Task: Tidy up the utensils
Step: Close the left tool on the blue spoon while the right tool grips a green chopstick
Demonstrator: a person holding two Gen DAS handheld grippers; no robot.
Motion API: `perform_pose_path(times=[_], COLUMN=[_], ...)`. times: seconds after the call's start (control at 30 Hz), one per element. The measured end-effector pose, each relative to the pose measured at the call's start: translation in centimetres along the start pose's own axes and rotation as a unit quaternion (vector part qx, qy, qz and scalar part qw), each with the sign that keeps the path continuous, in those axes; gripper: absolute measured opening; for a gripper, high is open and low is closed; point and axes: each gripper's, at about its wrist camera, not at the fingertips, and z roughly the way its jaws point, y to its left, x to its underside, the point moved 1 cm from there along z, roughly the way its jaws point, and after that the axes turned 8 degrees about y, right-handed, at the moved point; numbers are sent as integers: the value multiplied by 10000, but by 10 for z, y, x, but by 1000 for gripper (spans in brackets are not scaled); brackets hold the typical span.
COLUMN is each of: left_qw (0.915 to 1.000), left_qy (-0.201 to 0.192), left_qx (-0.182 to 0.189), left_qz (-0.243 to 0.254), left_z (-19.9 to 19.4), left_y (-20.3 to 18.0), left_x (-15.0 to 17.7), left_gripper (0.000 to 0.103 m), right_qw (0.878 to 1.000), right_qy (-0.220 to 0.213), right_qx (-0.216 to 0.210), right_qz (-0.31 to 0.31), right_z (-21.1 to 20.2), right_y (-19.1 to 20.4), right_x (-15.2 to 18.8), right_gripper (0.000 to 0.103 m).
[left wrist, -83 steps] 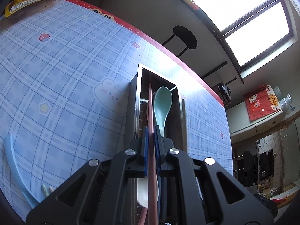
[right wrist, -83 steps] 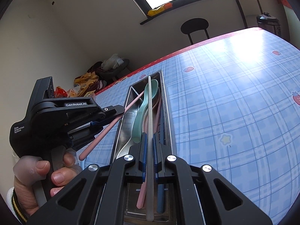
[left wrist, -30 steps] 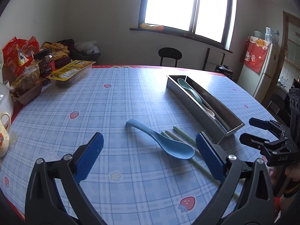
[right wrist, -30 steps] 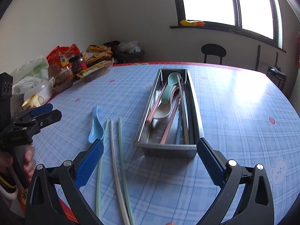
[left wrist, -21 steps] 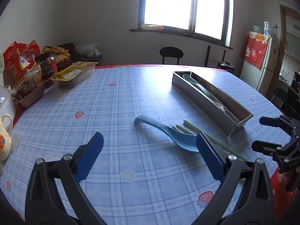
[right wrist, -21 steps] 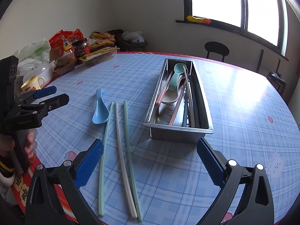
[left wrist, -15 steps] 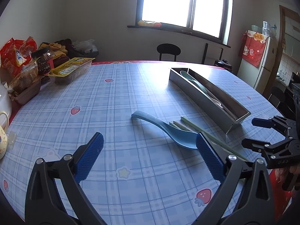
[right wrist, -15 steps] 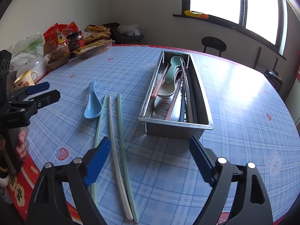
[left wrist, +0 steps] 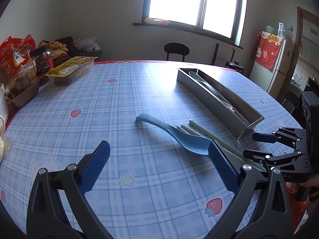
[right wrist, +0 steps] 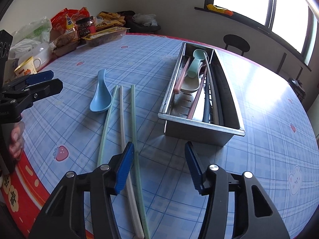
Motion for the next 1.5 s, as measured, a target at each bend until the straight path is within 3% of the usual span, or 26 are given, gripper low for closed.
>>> perform_pose_path(times=[0.33, 0.53, 0.7, 0.77, 0.83, 1.17, 1.23, 1.37, 1.5], left_qw=[9999, 9983, 9957, 9927, 9887, 9750, 9703, 9634, 9647], left_qy=[53, 465, 755, 933, 1125, 1377, 1457, 1454, 1365], left_qx=[80, 281, 518, 677, 803, 1197, 1276, 1432, 1412], left_qz=[-47, 186, -121, -345, -578, -1268, -1453, -1739, -1755], left_z=[0, 11, 34, 45, 55, 80, 86, 91, 91], left_y=[3, -6, -2, 2, 4, 11, 16, 21, 19], left_x=[-4, -30, -47, -50, -49, -41, -41, -43, -41], left_gripper=[97, 97, 95, 89, 74, 64, 55, 50, 48], right_qw=[9996, 9993, 9992, 9992, 9992, 9990, 9990, 9989, 9988], right_qy=[126, 161, 158, 155, 155, 149, 148, 149, 147], right_qx=[-83, -314, -323, -332, -335, -367, -368, -379, -398], right_qz=[-224, -157, -166, -172, -175, -204, -203, -223, -242], right_z=[6, 8, 8, 8, 8, 7, 7, 7, 7], right_y=[8, 4, 4, 4, 4, 7, 6, 7, 8], right_x=[-2, -3, -3, -2, -3, -1, -1, -1, -1], right_gripper=[39, 39, 39, 39, 39, 39, 39, 39, 38])
